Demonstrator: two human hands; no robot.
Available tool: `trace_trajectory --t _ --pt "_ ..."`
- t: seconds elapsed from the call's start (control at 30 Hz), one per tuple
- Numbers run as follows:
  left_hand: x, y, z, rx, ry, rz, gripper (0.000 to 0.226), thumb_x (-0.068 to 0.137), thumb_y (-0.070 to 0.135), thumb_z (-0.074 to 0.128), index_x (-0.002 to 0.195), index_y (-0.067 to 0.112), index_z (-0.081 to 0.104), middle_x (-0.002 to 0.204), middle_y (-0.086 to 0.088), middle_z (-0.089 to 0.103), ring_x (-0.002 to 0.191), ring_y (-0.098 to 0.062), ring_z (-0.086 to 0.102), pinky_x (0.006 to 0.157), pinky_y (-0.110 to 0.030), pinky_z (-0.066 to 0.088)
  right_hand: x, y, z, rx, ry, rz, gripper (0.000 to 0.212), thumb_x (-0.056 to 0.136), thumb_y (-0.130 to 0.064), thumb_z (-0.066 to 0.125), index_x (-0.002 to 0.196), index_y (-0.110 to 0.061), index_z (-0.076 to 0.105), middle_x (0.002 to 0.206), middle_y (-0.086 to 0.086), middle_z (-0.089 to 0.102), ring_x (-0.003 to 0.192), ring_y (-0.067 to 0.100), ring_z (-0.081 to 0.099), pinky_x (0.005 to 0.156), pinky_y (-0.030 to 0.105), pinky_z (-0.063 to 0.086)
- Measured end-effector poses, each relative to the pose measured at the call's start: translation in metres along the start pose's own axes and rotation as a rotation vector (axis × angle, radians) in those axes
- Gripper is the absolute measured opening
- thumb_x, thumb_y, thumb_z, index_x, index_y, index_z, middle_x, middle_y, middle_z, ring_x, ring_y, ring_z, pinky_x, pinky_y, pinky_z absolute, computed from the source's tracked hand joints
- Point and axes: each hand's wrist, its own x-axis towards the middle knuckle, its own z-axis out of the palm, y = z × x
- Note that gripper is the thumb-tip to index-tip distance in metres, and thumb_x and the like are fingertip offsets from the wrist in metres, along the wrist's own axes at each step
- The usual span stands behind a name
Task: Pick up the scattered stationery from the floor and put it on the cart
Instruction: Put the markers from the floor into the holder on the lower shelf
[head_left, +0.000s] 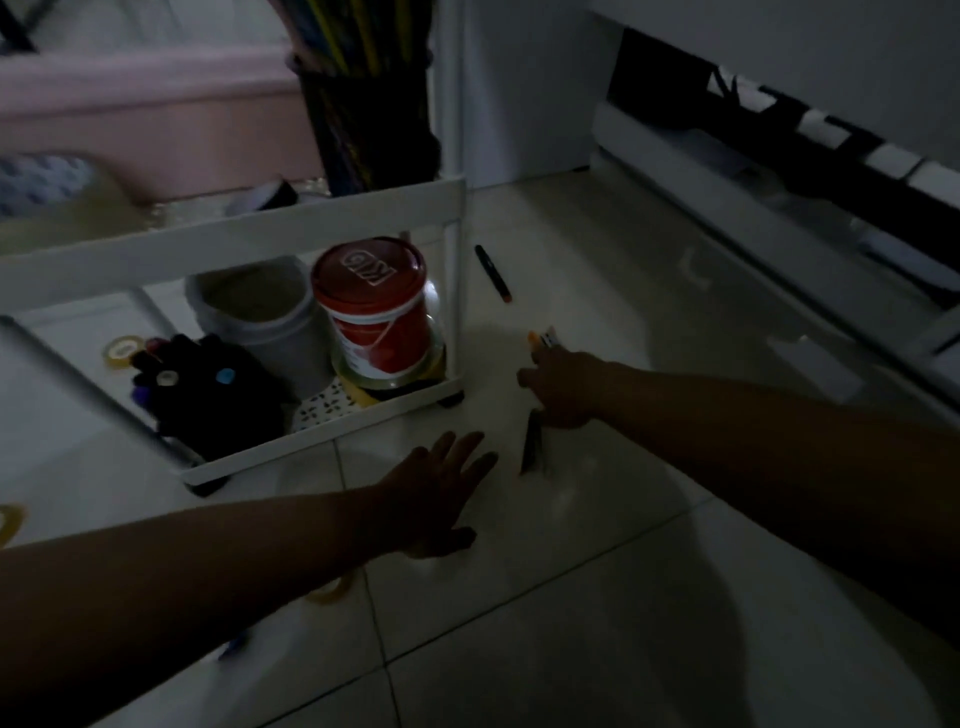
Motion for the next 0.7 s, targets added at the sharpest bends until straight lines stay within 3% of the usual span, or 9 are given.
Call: trace_trajectory --t 0.07,0.23,0.47,0.7 --pt "0.025 0.003 0.004 -0.044 -0.043 -0.038 0.095 0.088 0.065 0.043 0.150 0.027 -0.018 0.157 -0.004 -0.025 0.146 -0.035 -0.009 0.115 -0.049 0.015 0.014 0.010 0.002 0.055 0.038 0.049 0.081 0.096 -0.043 0.052 0.153 -0.015 0.004 0.159 0.021 -0.004 0.146 0.037 0.004 0.116 0.046 0.020" --pt "0.077 0.006 0.013 -0.137 -0.021 -0.201 0.081 0.092 0.067 0.025 0.150 0.029 -0.016 0.158 0.000 -0.023 0.145 -0.032 -0.017 0.117 -0.054 0.002 0.055 0.026 0.003 0.187 0.152 0.107 0.078 0.094 -0.038 0.055 0.153 -0.018 0.007 0.159 0.017 -0.001 0.144 0.037 0.008 0.116 0.046 0.021" --pt "0.084 -0.004 0.029 -0.159 0.097 -0.178 0.078 0.088 0.073 0.014 0.147 0.035 -0.021 0.157 0.005 -0.025 0.144 -0.028 -0.022 0.116 -0.052 -0.003 0.107 0.037 0.007 0.434 0.242 0.203 0.075 0.099 -0.039 0.044 0.154 -0.021 -0.003 0.159 0.015 -0.013 0.146 0.038 -0.004 0.119 0.047 0.009" --pt "0.089 -0.006 0.028 -0.173 0.054 -0.189 0.081 0.086 0.075 0.017 0.144 0.037 -0.025 0.155 0.006 -0.028 0.143 -0.028 -0.025 0.116 -0.052 -0.004 0.150 0.039 0.003 0.381 0.277 0.264 0.073 0.099 -0.047 0.038 0.154 -0.026 -0.004 0.159 0.015 -0.014 0.145 0.042 -0.004 0.117 0.056 0.005"
